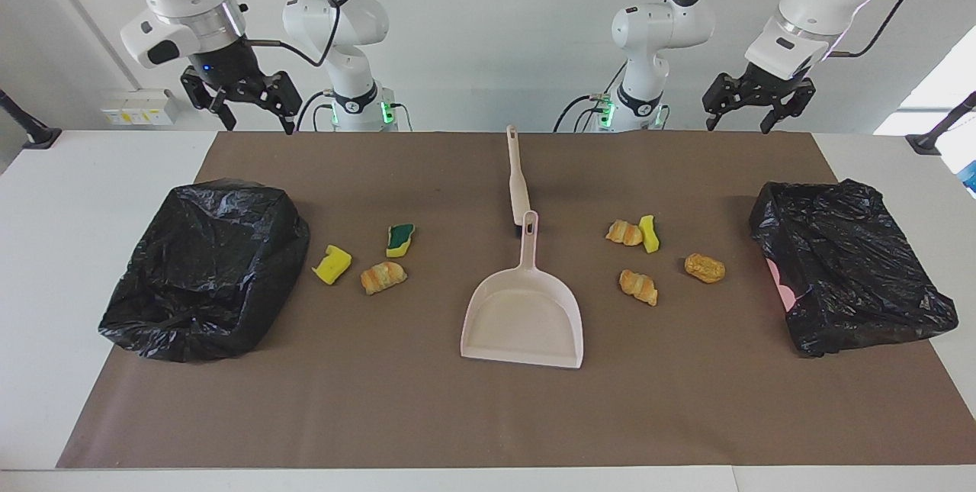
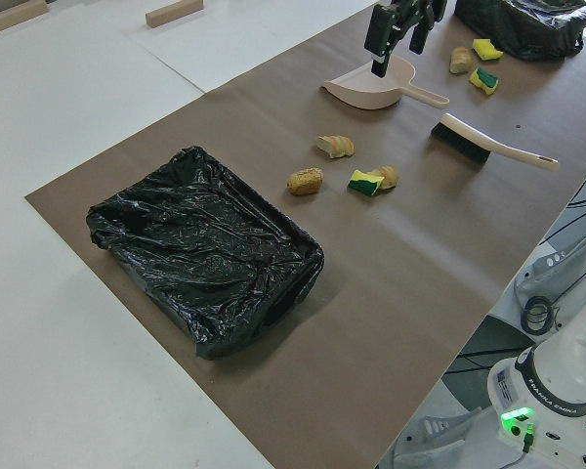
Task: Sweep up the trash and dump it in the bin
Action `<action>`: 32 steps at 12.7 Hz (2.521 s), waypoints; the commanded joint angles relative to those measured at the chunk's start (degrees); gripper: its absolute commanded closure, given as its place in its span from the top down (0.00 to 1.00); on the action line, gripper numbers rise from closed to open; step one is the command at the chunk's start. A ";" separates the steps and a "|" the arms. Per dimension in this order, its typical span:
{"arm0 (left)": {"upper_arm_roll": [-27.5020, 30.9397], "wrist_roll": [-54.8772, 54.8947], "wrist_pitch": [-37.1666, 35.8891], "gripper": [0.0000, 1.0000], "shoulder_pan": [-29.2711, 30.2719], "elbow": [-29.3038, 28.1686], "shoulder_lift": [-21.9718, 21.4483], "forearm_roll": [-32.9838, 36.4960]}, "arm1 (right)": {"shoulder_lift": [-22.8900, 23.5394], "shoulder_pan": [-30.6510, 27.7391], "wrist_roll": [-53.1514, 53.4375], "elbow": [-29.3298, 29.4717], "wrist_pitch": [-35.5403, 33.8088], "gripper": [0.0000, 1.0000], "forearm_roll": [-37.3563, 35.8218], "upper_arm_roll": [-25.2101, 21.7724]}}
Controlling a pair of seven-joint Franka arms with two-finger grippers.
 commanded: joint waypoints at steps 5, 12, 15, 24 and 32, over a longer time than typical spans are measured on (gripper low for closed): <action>0.22 -17.22 7.25 1.00 -17.71 -14.85 -4.88 -1.37 | 9.21 8.32 3.81 -0.55 10.62 1.00 1.03 0.19; 0.22 -33.56 28.33 1.00 -36.61 -33.85 -7.36 -4.37 | 19.58 19.13 24.54 1.98 21.79 1.00 4.61 1.24; 0.22 -43.49 39.75 1.00 -45.41 -37.72 -2.17 -4.45 | 23.89 23.35 28.60 2.70 28.46 1.00 5.25 1.33; 0.13 -45.63 46.47 0.58 -49.29 -38.96 3.90 -4.37 | 31.91 31.45 40.29 2.70 36.66 0.81 0.60 1.16; 0.22 -37.82 39.11 0.00 -49.03 -38.44 2.94 -4.45 | 30.32 31.62 40.56 -0.64 36.39 0.00 -0.54 1.16</action>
